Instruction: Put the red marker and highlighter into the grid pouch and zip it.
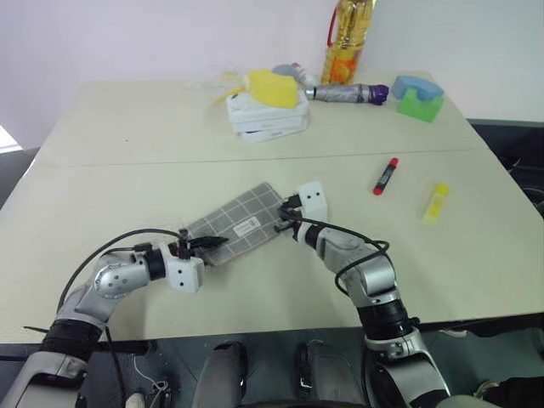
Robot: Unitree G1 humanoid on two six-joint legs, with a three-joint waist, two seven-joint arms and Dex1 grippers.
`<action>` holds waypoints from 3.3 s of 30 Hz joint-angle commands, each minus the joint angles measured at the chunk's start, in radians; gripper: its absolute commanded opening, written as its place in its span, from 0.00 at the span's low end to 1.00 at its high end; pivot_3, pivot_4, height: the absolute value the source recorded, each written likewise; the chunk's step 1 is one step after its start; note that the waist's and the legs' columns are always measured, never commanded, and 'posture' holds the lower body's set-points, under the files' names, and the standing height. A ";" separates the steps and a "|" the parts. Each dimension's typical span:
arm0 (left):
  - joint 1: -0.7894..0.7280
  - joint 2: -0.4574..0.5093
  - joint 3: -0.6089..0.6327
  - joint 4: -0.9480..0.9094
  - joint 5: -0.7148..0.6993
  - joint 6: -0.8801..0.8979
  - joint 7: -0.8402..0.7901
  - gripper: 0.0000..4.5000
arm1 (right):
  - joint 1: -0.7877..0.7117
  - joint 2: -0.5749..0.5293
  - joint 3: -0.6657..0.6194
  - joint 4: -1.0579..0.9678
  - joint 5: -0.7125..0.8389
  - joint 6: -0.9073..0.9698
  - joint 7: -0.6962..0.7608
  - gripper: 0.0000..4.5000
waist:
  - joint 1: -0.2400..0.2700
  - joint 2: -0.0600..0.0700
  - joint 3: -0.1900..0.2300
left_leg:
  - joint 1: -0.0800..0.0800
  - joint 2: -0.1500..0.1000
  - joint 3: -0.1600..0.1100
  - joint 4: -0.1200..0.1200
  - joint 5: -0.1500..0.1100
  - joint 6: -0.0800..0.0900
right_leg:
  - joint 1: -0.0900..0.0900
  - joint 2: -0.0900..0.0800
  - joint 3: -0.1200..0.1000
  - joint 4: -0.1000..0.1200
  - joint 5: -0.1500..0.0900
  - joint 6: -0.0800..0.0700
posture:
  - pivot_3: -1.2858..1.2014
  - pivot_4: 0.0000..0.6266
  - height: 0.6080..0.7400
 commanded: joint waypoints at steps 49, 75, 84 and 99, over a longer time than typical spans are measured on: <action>0.053 -0.229 -0.013 -0.240 -0.285 0.489 -0.042 0.00 | 0.127 -0.381 0.080 -0.448 -0.009 0.044 0.237 0.01 | 0.008 0.000 0.001 | -0.002 -0.002 -0.001 0.000 0.000 0.000 | -0.001 0.001 0.000 -0.001 0.000 0.001 | 0.52 0.24 1.00; -0.229 -0.534 -0.089 0.101 -0.162 0.464 0.119 0.00 | 0.025 -0.406 0.219 -0.612 0.002 0.100 0.337 0.01 | 0.008 -0.001 0.001 | -0.002 -0.003 -0.004 0.002 0.000 0.000 | 0.000 0.002 -0.001 -0.001 0.000 0.001 | 0.52 0.24 1.00; -0.242 -0.571 -0.102 0.149 -0.139 0.416 0.145 0.00 | 0.027 -0.409 0.168 -0.622 0.025 0.110 0.337 0.13 | 0.008 -0.001 0.002 | -0.002 -0.003 -0.004 0.002 0.000 0.000 | 0.000 0.002 -0.001 -0.001 0.000 0.001 | 0.52 0.24 1.00; -0.206 -0.470 -0.041 0.107 -0.157 0.424 0.142 0.00 | 0.048 -0.375 -0.387 -0.398 0.101 0.297 0.115 0.75 | 0.003 -0.001 0.002 | 0.000 -0.001 -0.004 0.002 0.000 0.000 | 0.001 0.004 -0.001 -0.001 0.001 0.000 | 0.52 0.24 1.00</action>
